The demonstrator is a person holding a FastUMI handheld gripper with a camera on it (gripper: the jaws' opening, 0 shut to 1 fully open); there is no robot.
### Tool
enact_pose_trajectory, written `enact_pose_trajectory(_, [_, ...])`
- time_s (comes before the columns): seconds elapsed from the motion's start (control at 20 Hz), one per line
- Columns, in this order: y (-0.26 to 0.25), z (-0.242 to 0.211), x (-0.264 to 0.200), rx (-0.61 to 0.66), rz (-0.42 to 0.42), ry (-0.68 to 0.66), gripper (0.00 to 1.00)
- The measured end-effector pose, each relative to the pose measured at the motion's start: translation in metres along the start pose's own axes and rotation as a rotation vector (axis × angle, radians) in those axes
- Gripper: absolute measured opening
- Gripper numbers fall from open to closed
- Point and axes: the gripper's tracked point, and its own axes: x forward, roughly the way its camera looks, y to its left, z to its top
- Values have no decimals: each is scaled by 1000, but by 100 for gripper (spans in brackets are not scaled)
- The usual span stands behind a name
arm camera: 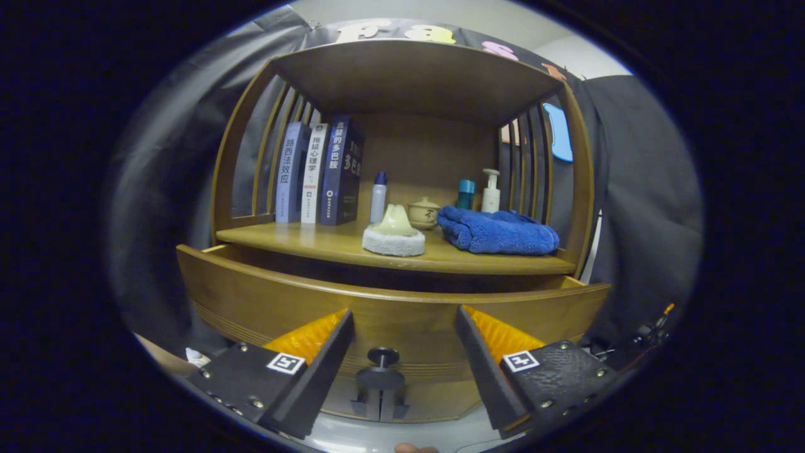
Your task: Pull open the drawer, take out the items inside it, and place them on the countertop above the cabinet.
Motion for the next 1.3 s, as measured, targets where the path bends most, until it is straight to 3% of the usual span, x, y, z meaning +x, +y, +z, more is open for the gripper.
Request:
enact_pose_trajectory(0.4, [5,-2,23,105,8,26,99])
enact_pose_trajectory(1.3, [9,3,59,31,-8,-2,99])
